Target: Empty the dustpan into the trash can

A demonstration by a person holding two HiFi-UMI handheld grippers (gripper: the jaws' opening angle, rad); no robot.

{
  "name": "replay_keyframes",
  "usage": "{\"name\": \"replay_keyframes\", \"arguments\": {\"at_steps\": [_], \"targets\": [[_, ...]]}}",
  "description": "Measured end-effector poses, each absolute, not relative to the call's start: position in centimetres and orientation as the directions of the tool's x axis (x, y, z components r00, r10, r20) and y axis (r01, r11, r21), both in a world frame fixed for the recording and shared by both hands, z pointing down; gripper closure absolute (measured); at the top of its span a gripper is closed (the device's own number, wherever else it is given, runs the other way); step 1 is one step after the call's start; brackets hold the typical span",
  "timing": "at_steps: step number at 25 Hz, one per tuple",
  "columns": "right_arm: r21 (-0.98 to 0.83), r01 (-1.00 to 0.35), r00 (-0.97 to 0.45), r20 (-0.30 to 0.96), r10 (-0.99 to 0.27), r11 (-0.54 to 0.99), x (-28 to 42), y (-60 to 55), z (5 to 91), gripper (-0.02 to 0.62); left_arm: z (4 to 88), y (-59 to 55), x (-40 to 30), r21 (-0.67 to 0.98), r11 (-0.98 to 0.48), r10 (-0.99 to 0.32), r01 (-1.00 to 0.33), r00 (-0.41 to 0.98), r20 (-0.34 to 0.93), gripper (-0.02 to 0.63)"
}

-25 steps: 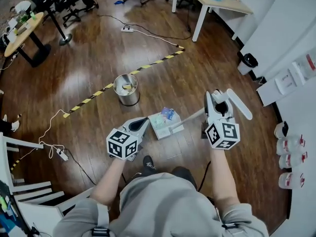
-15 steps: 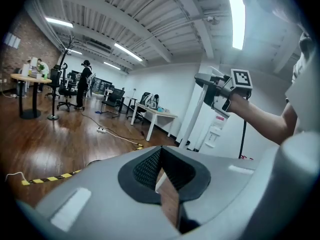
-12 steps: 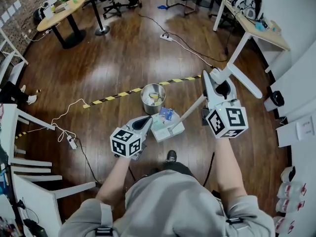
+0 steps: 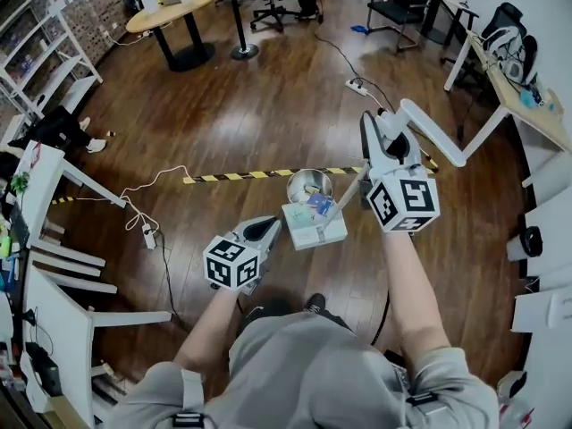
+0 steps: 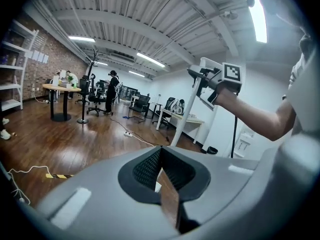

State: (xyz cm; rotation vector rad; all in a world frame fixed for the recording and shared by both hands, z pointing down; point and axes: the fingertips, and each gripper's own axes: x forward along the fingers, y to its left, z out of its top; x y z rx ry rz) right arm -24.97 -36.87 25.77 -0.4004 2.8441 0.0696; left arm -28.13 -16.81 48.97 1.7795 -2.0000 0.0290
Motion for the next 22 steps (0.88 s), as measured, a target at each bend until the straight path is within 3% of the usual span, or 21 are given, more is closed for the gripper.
{"name": "replay_keyframes", "arguments": {"at_steps": [9,22], "targets": [[0.011,-0.184,-0.966,-0.188,-0.179,0.983,-32.6,-40.3,30.1,0.494,50.5,-19.9,-33.1,0.304,0.210,-0.931,-0.929,-0.095,0.353,0.609],[-0.038,-0.112,-0.992,-0.053,-0.114,0.993,-41.2,-40.6,32.4,0.497,51.7,-27.0,-43.8,0.384,0.062,-0.944,-0.921,0.071,0.322,0.609]]}}
